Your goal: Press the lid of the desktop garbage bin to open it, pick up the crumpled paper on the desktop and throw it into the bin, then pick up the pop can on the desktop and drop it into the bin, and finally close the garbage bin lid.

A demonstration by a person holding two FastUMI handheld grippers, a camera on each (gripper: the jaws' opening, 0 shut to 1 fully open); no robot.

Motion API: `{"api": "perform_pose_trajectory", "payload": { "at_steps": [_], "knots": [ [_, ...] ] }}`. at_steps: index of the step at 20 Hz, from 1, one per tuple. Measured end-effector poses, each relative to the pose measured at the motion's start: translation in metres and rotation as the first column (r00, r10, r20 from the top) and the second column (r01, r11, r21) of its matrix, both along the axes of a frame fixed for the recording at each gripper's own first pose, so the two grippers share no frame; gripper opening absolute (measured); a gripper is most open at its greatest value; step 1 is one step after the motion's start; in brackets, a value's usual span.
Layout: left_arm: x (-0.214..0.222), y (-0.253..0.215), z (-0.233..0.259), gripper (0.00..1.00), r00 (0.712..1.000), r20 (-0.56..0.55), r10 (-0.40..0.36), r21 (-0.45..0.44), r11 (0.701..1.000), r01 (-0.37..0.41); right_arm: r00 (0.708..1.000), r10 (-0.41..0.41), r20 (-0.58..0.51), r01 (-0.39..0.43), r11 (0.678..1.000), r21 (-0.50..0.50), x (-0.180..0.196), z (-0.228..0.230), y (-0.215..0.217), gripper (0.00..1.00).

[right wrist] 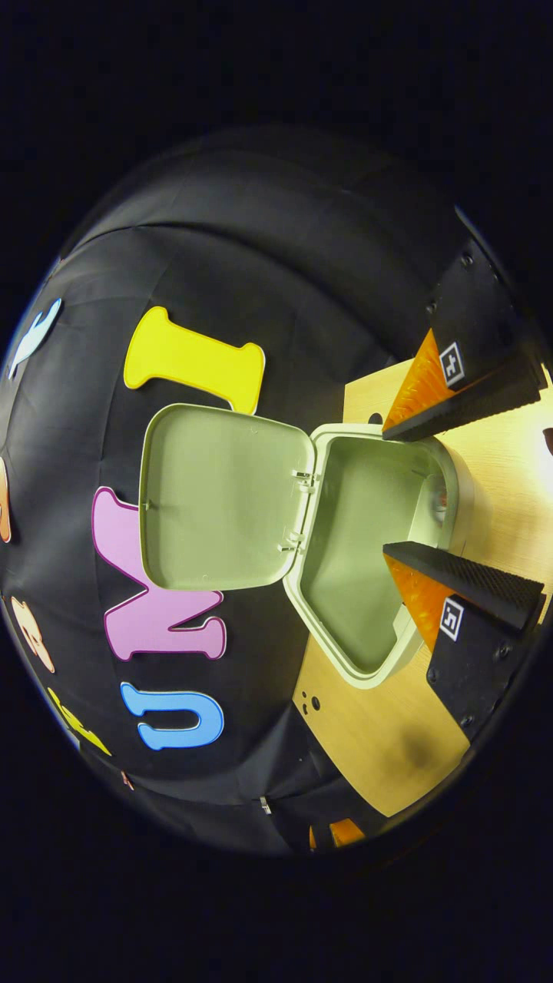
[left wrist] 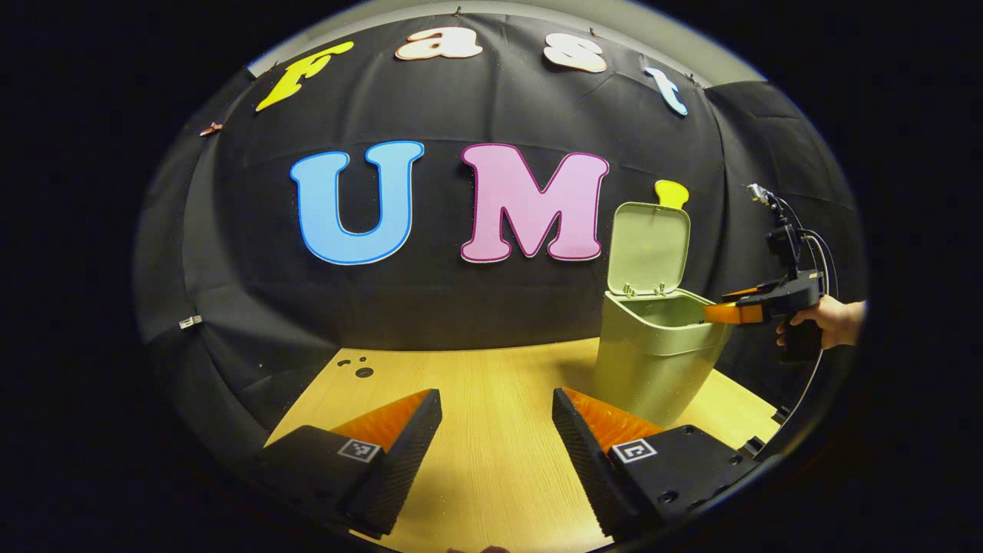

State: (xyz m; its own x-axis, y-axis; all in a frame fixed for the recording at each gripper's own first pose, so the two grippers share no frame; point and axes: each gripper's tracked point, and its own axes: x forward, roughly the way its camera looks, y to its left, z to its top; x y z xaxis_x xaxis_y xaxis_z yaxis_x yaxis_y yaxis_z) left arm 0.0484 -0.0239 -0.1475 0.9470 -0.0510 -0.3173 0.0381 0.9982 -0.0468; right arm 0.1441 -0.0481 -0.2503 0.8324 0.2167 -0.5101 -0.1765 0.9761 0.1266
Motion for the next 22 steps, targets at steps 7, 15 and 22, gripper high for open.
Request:
{"api": "perform_pose_trajectory", "payload": {
  "at_steps": [7,15,22],
  "knots": [
    [-0.001,-0.002,0.000,0.94,1.000,-0.004,0.002,0.001,1.000,-0.002,0.988,-0.059,0.144,0.046,0.995,0.091,0.024,0.058,-0.011,0.83],
    [0.002,-0.004,0.002,0.93,0.999,-0.004,0.036,-0.016,0.999,-0.036,0.916,-0.109,0.386,0.048,0.985,0.163,0.101,0.161,-0.022,0.84],
    [0.005,-0.004,0.000,0.94,0.997,-0.008,0.076,-0.020,0.997,-0.076,0.873,-0.122,0.473,0.032,0.981,0.193,0.142,0.190,-0.007,0.85]
  ]
}}
